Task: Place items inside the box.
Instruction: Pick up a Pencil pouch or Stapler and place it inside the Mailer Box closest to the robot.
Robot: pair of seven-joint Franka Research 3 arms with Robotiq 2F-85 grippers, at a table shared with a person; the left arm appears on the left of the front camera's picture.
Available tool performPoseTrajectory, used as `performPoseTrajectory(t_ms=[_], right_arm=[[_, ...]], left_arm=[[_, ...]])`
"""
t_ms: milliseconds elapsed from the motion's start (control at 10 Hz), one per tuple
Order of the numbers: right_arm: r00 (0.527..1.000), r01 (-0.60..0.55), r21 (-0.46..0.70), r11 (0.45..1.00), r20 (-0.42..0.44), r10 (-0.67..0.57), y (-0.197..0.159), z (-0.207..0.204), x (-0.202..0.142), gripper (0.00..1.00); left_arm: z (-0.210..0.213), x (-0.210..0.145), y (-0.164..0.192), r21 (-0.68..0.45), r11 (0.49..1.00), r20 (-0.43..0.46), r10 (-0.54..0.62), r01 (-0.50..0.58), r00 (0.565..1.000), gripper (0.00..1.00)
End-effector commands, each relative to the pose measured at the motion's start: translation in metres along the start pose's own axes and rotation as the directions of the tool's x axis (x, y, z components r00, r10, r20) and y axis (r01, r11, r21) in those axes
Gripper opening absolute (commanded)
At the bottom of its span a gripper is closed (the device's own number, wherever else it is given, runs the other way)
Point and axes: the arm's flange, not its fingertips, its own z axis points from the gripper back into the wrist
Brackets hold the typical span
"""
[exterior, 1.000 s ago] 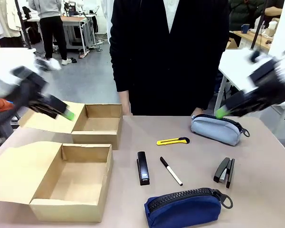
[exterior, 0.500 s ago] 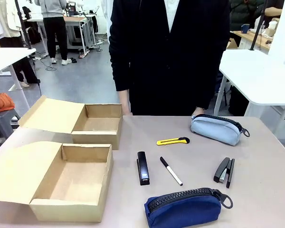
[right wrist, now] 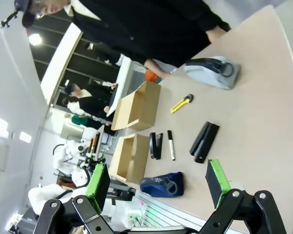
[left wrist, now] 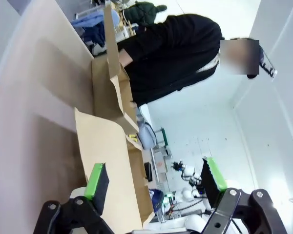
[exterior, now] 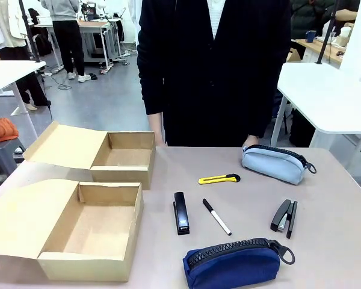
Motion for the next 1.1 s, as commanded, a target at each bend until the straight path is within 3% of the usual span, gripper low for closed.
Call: performPoseTrajectory(t_ms=[0,600,700,800,900,1000], right_arm=[[1.0,-0.011,0.007,1.0,-0.003,0.011,0.017,-0.002,0.004,1.0],[1.0,0.017,-0.002,1.0,-0.011,-0.017,0.016,-0.002,0.002,1.0],[0.988,-0.123,0.016,0.992,-0.097,0.124,0.028,-0.028,0.002,1.0],[0.947,-0.247,0.032,0.968,-0.203,0.249,0.044,-0.066,0.003,1.0],[0.851,-0.387,0.133,0.912,-0.33,0.409,0.06,-0.104,-0.002,1.0],[0.717,-0.456,0.301,0.837,-0.433,0.546,0.071,-0.136,-0.01,1.0]], left_arm=[[0.0,0.0,-0.016,-0.007,0.998,-0.057,-0.067,0.066,0.996,0.96],[0.0,0.0,-0.016,-0.007,0.998,-0.057,-0.067,0.066,0.996,0.96],[0.0,0.0,-0.016,-0.007,0.998,-0.057,-0.067,0.066,0.996,0.96],[0.0,0.0,-0.016,-0.007,0.998,-0.057,-0.067,0.066,0.996,0.96],[0.0,0.0,-0.016,-0.007,0.998,-0.057,-0.067,0.066,0.996,0.96],[0.0,0.0,-0.016,-0.007,0.998,-0.057,-0.067,0.066,0.996,0.96]])
